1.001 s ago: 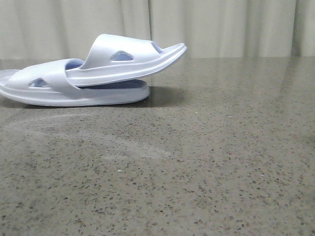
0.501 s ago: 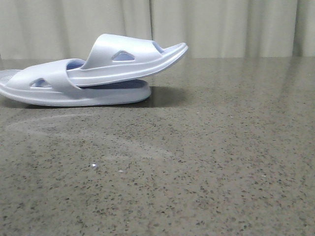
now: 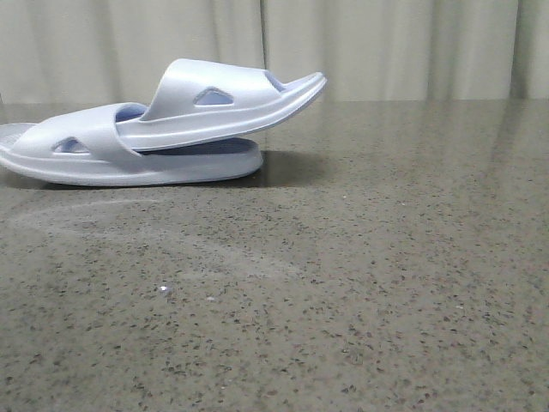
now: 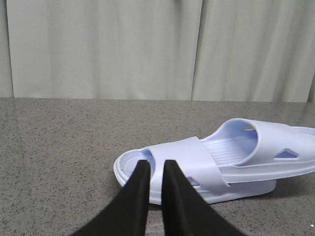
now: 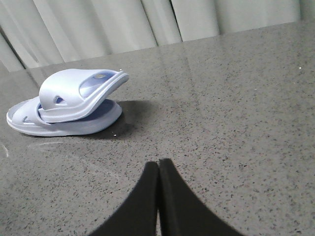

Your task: Insert blue slippers together front up

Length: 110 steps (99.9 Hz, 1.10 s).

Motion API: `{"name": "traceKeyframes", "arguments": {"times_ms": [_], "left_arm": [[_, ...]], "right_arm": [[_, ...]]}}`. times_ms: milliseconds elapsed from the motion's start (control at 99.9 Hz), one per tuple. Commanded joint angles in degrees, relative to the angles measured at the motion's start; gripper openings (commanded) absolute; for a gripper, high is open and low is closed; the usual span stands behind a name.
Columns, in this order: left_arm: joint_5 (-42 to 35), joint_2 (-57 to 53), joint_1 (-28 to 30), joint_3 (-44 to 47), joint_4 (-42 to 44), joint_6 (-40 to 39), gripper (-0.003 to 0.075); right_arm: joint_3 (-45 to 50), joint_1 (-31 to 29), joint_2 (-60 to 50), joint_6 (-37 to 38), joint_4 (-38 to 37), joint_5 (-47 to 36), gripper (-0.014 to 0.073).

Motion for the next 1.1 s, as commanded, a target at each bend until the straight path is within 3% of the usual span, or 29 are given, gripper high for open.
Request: {"name": "traceKeyframes", "arguments": {"times_ms": [0, 200, 270, 320, 470, 591, 821, 1011, 1091], "left_arm": [[1.8, 0.3, -0.6, -1.5, -2.3, 0.0, 0.0015], [0.8, -0.2, -0.6, -1.5, -2.3, 0.0, 0.0015], [0.4, -0.2, -0.6, -1.5, 4.0, -4.5, 0.0015], [-0.4, -0.2, -0.5, -1.6, 16.1, -16.8, 0.0015], [-2.4, -0.7, -0.4, -1.6, 65.0, -71.6, 0.0015], [-2.7, -2.4, -0.4, -1.3, 88.5, -94.7, 0.0015], [-10.9, -10.9, -0.4, 5.8, 98.2, -101.2, 0.0015], [-15.1, -19.9, -0.4, 14.3, 99.9, -102.5, 0.0015], [-9.6, -23.1, -0.4, 14.5, 100.2, -102.5, 0.0015]], "right_arm": [[-1.5, 0.0, 0.1, -0.8, 1.1, -0.6, -0.0089], [-1.5, 0.0, 0.1, -0.8, 1.1, -0.6, -0.0089], [-1.5, 0.0, 0.1, -0.8, 1.1, -0.6, -0.0089], [-1.5, 0.0, 0.1, -0.8, 1.1, -0.6, -0.0089], [-1.5, 0.0, 0.1, -0.8, 1.1, -0.5, -0.0089], [-1.5, 0.0, 0.1, -0.8, 1.1, -0.5, -0.0089], [-1.5, 0.0, 0.1, -0.8, 1.1, -0.5, -0.0089], [-1.5, 0.0, 0.1, -0.8, 1.1, -0.5, -0.0089], [-1.5, 0.0, 0.1, -0.8, 1.1, -0.5, -0.0089]]}}
